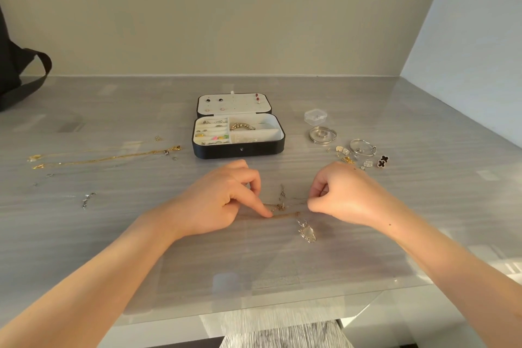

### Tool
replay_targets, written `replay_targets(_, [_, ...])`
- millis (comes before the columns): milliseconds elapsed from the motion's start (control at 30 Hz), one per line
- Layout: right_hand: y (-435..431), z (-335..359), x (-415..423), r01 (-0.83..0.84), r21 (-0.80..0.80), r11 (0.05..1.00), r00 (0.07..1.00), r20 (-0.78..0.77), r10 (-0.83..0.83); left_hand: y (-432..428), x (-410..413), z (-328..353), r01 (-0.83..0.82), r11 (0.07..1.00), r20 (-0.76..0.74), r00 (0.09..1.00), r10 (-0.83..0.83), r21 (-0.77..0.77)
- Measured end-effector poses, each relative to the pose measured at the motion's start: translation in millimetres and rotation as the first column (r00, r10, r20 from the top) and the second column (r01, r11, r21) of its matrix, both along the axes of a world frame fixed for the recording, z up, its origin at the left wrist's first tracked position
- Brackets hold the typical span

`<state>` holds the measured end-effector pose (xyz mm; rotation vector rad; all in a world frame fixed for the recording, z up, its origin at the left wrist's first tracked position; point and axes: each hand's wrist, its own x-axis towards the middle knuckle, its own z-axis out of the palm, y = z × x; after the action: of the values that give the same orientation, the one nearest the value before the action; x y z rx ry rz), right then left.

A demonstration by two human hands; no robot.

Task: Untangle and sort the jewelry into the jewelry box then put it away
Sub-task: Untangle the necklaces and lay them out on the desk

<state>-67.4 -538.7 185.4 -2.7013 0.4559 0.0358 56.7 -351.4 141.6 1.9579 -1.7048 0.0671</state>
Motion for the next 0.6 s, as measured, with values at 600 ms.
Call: replay_targets(600, [-3, 3, -1, -0.169, -0.034, 0.985, 0.986, 0.001, 0.169, -11, -29, 22, -0.282, 0.958, -0.317, 0.905, 0.285, 0.056])
